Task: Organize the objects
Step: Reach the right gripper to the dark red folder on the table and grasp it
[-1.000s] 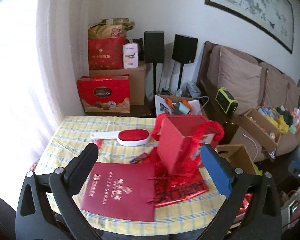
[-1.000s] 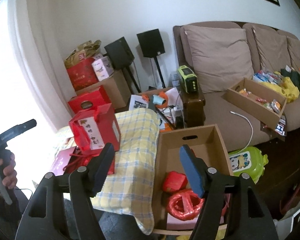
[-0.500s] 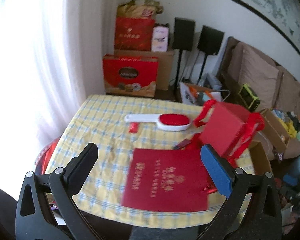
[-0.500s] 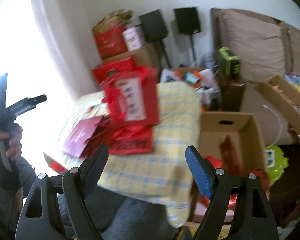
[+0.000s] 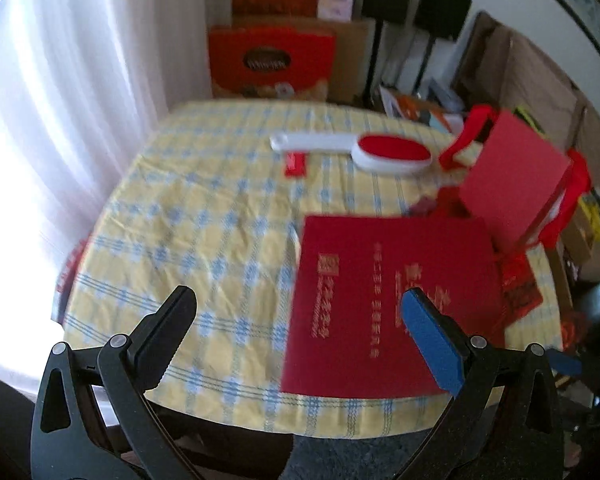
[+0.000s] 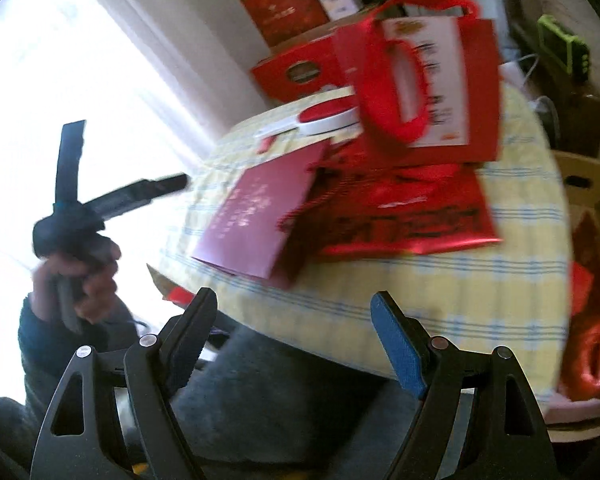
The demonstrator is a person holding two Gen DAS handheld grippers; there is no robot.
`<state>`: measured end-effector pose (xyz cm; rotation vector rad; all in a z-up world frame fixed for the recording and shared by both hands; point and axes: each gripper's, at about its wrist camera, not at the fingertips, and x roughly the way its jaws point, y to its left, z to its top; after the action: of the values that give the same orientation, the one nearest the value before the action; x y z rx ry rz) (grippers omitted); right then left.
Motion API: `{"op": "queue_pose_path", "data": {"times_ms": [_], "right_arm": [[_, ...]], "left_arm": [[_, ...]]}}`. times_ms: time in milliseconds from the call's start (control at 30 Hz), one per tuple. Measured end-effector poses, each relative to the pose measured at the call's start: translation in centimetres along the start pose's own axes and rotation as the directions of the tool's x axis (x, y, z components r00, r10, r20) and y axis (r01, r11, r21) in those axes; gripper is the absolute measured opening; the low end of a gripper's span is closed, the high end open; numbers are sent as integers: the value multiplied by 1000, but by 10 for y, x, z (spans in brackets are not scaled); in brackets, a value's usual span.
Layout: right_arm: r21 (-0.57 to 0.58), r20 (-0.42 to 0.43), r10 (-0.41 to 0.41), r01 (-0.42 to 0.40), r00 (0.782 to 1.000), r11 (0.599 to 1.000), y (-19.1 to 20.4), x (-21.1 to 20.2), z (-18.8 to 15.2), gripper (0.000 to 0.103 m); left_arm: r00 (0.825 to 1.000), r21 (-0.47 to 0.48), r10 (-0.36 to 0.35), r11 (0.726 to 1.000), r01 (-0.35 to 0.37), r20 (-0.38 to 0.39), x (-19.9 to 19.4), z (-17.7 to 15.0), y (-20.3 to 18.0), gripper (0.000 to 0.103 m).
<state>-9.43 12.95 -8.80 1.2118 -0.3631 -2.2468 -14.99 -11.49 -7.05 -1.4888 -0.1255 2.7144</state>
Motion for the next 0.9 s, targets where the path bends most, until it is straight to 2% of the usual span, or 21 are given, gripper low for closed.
{"op": "queue_pose_path", "data": {"times_ms": [100,200,333,400,567,633,767,900], "right_arm": [[-6,-8,-7,7,1000,1000,7,15,12,81],[10,-17,-16,17,1000,1000,9,29,20,81],[22,-33,-13,14,999,1000,8,44,25,80],[21,-41,-14,15,999,1000,8,50,27,76],[23,-58,-6,7,998,1000,8,63,28,62],[14,-38,-42,42,998,999,9,64,28,57],[-8,-16,-111,111,994,994,11,65,28,37],[-10,-4,-138,137,990,990,12,63,26,36]], "left_arm": [[1000,13,-12,1000,13,-29,12,-5,-3,100],[997,6,-45,999,46,-59,21,-8,-3,92],[988,24,-111,993,114,-103,29,-13,-7,77],[981,34,-141,989,147,-134,35,-16,-11,69],[975,4,-171,985,174,-142,40,-18,-8,64],[973,-13,-177,984,177,-148,42,-18,-4,61],[965,-70,-213,976,204,-155,43,-16,7,56],[959,-100,-231,971,217,-162,38,-16,8,56]]}}
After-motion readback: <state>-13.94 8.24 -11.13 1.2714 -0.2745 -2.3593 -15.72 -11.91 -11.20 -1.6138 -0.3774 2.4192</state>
